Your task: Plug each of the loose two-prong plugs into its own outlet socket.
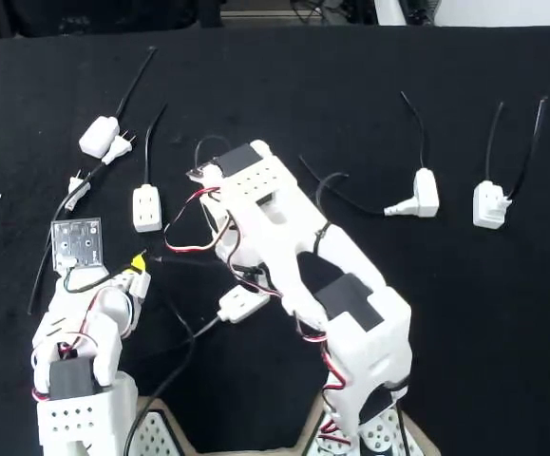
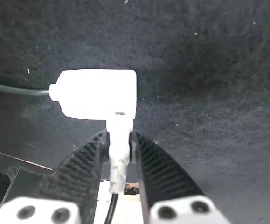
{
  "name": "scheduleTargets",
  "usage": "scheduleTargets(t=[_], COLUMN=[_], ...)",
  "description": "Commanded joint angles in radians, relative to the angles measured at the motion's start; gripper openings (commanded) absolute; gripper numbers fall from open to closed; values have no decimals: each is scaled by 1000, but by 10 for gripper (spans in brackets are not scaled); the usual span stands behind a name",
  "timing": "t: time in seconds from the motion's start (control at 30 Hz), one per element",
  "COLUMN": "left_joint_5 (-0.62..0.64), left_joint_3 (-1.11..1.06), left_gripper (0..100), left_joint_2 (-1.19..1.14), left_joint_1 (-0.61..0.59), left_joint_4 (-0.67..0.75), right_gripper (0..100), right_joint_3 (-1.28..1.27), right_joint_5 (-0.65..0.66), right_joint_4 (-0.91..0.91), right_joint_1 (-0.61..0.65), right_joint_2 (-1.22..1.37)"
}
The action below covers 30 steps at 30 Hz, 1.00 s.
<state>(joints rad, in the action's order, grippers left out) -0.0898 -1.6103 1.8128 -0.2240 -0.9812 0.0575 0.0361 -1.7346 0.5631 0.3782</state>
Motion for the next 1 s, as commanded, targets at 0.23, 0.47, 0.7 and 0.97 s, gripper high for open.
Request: scheduleTargets(t=[0.23, 0.47, 0.7, 0.97], left_joint_5=[12, 12, 12, 12], left_joint_3=[53, 53, 53, 53], left_gripper=[212, 212, 212, 212], left_joint_2=[8, 8, 8, 8], left_joint_1=[-15, -15, -15, -38], left_joint_4=[11, 11, 11, 17], right_gripper=[10, 10, 10, 10], right_joint_3=[82, 85, 70, -166], right_joint_5=[-69, -89, -84, -49], right_joint_4=[-28, -28, 6, 204], right_joint_1=[-11, -11, -9, -9], right_joint_2=[51, 53, 54, -24])
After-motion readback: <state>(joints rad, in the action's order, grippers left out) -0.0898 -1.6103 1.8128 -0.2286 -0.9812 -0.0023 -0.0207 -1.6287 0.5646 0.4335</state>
